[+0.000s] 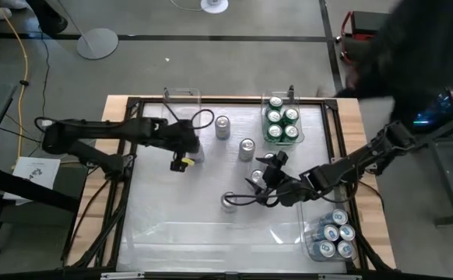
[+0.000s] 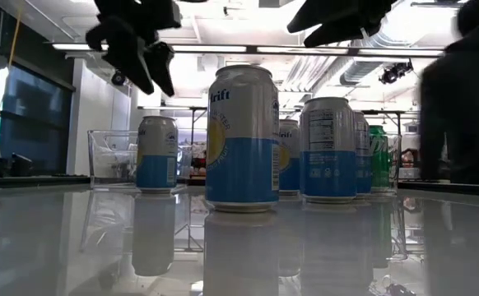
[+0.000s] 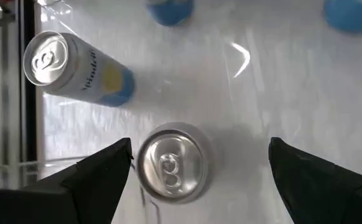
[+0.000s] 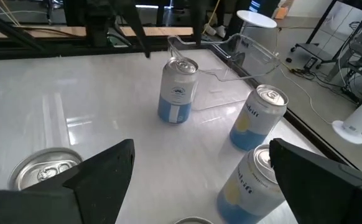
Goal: Sort soda cans
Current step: Put the blue-white soda can into the top left transparent bin
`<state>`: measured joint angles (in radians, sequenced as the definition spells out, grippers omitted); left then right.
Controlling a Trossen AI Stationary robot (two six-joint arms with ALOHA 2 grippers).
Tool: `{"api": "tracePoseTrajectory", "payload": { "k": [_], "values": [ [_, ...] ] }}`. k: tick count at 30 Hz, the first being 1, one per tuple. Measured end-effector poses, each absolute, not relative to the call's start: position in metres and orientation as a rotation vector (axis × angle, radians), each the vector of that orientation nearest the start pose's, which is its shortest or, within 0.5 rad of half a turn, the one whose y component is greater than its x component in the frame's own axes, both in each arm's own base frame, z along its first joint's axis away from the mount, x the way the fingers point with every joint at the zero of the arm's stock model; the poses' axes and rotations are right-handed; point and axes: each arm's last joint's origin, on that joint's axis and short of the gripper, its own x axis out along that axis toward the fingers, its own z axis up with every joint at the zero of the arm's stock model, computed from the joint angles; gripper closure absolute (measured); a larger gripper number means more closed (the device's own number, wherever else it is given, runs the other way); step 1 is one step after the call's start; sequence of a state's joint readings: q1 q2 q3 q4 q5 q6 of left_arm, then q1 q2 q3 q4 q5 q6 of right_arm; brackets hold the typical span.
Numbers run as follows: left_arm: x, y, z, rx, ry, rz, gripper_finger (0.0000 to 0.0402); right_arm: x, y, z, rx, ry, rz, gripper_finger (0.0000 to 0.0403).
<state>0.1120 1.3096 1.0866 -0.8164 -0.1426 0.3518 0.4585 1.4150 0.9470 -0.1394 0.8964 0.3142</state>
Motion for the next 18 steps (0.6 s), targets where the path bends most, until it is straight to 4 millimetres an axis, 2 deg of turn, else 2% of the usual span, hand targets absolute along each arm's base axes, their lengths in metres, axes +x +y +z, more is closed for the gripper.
{"api": "tracePoseTrajectory", "payload": {
  "k": [5, 12, 18],
  "values": [
    [0.262, 0.041, 0.263, 0.383, 1.149, 0.039, 0.0047, 0.274, 0.111, 0.258, -0.081, 0.404, -0.486, 0.0045],
    [0.270, 0.060, 0.245, 0.334, 1.226, 0.079, 0.0047, 0.274, 0.111, 0.258, -0.079, 0.412, -0.474, 0.0045],
    [0.274, 0.064, 0.234, 0.311, 1.266, 0.041, 0.0049, 0.274, 0.112, 0.257, -0.075, 0.417, -0.461, 0.0045]
  ]
}}
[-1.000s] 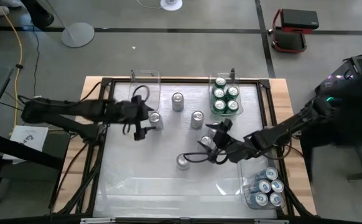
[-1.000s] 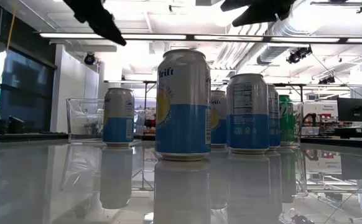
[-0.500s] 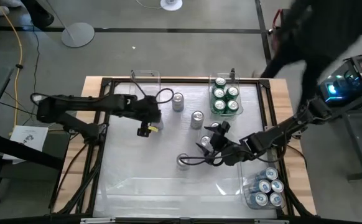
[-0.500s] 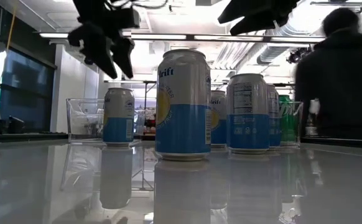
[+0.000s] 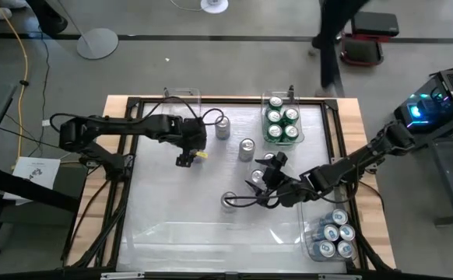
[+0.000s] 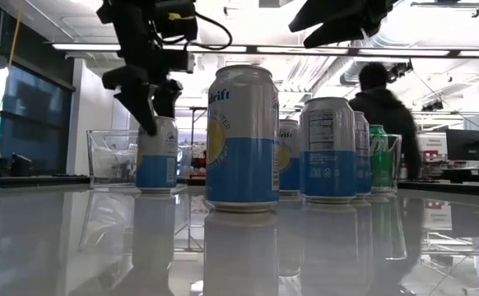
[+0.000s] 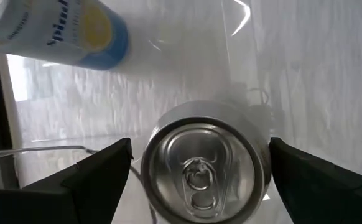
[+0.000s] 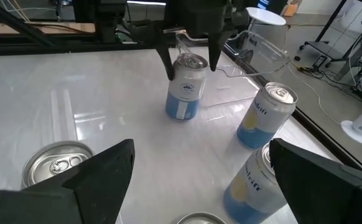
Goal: Sort soda cans
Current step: Put the blue-white soda can into the top left transparent bin
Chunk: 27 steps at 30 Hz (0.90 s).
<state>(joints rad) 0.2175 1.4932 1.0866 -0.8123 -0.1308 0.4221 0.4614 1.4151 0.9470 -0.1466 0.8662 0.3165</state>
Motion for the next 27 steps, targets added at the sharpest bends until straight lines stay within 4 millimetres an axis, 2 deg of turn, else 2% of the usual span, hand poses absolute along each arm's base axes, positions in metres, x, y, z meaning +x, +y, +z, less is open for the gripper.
{"api": "tracePoseTrajectory", "payload": {
  "k": [12, 21, 27],
  "values": [
    [0.276, 0.064, 0.230, 0.293, 1.280, 0.052, 0.0110, 0.274, 0.112, 0.258, -0.073, 0.417, -0.459, 0.0045],
    [0.276, 0.061, 0.232, 0.256, 1.264, 0.077, 0.0115, 0.274, 0.112, 0.258, -0.075, 0.418, -0.459, 0.0045],
    [0.270, 0.056, 0.246, 0.216, 1.202, 0.111, 0.0116, 0.274, 0.112, 0.257, -0.076, 0.418, -0.459, 0.0045]
  ]
}}
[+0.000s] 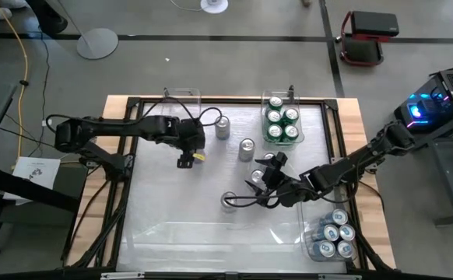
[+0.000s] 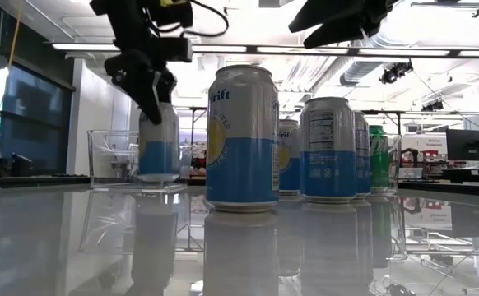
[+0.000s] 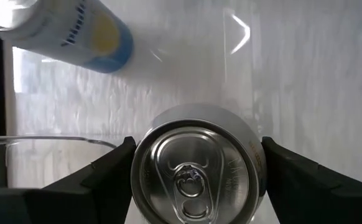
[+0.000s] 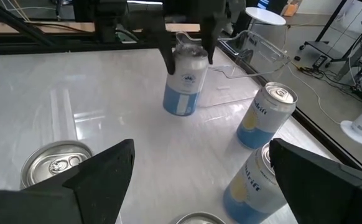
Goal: Sort soda cans
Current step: Put the blue-white soda can into the top left transparent bin
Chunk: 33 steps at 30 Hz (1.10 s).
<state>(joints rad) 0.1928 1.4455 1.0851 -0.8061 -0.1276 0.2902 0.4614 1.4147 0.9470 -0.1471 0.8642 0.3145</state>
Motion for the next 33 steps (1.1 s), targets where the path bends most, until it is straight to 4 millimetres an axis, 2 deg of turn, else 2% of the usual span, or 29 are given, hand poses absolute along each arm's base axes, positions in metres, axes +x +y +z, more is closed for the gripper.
{"api": "tracePoseTrajectory", "payload": {
  "k": [8, 12, 16, 20, 23, 26, 33],
  "values": [
    [0.256, 0.052, 0.273, 0.067, 1.070, 0.193, 0.0117, 0.274, 0.112, 0.257, -0.078, 0.421, -0.459, 0.0045],
    [0.253, 0.050, 0.305, -0.038, 0.893, 0.226, 0.0117, 0.274, 0.112, 0.257, -0.080, 0.422, -0.460, 0.0045],
    [0.245, 0.062, 0.341, -0.084, 0.741, 0.361, 0.0117, 0.274, 0.112, 0.257, -0.081, 0.423, -0.460, 0.0045],
    [0.230, 0.085, 0.357, -0.105, 0.762, 0.617, 0.0117, 0.274, 0.112, 0.257, -0.079, 0.423, -0.460, 0.0045],
    [0.218, 0.102, 0.356, -0.133, 0.858, 0.758, 0.0117, 0.274, 0.112, 0.257, -0.079, 0.423, -0.460, 0.0045],
    [0.206, 0.117, 0.345, -0.198, 0.983, 0.834, 0.0117, 0.274, 0.112, 0.257, -0.079, 0.423, -0.460, 0.0045],
    [0.196, 0.144, 0.317, -0.346, 1.190, 0.843, 0.0117, 0.274, 0.112, 0.257, -0.080, 0.423, -0.460, 0.0045]
  ]
}}
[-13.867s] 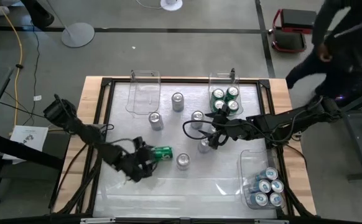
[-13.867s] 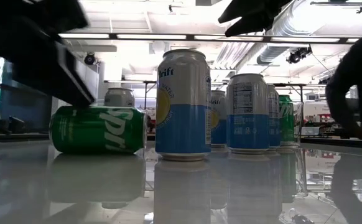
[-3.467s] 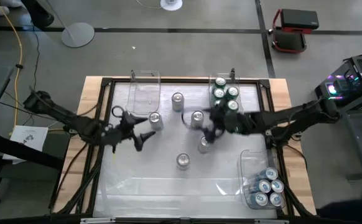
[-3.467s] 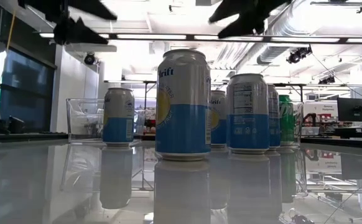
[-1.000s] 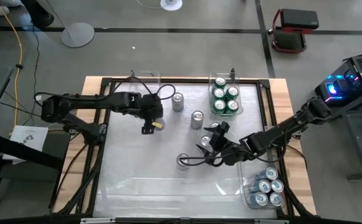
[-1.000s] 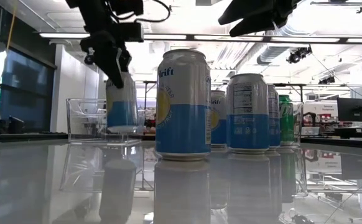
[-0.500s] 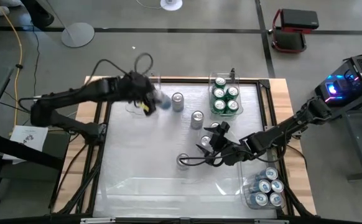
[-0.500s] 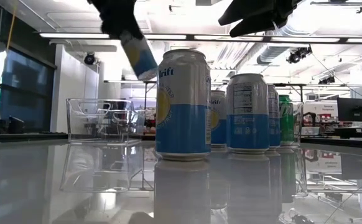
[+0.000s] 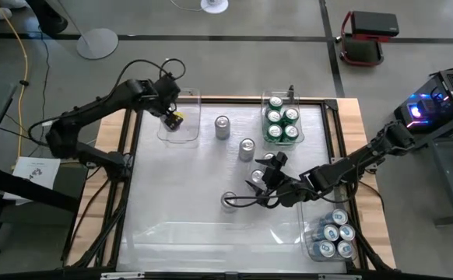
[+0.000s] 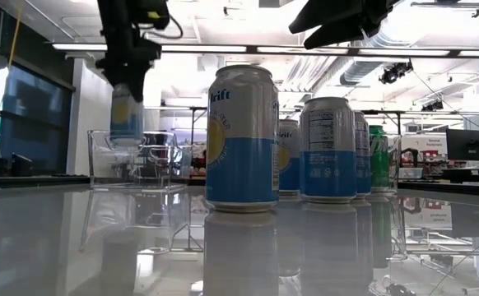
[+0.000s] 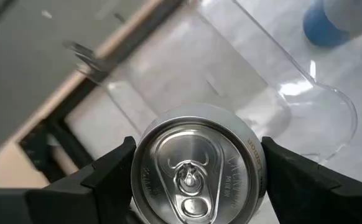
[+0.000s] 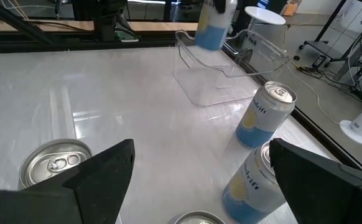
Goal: Sort soda cans
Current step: Put the blue-white soda can into the top left transparent bin
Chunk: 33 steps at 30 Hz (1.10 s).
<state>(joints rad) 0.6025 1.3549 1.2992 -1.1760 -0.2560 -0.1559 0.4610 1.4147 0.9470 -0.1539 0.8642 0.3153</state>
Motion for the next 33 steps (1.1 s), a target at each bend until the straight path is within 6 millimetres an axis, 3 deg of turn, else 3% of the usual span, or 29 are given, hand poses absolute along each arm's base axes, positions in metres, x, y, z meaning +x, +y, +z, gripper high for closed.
{"api": "tracePoseTrajectory", "payload": {
  "k": [10, 15, 33],
  "values": [
    [0.204, 0.152, 0.272, -0.447, 1.341, 0.789, 0.0117, 0.274, 0.111, 0.257, -0.085, 0.428, -0.460, 0.0045],
    [0.207, 0.149, 0.258, -0.455, 1.351, 0.791, 0.0117, 0.274, 0.111, 0.257, -0.086, 0.429, -0.461, 0.0045],
    [0.210, 0.142, 0.253, -0.504, 1.349, 0.758, 0.0092, 0.273, 0.111, 0.256, -0.091, 0.435, -0.461, 0.0045]
  ]
}}
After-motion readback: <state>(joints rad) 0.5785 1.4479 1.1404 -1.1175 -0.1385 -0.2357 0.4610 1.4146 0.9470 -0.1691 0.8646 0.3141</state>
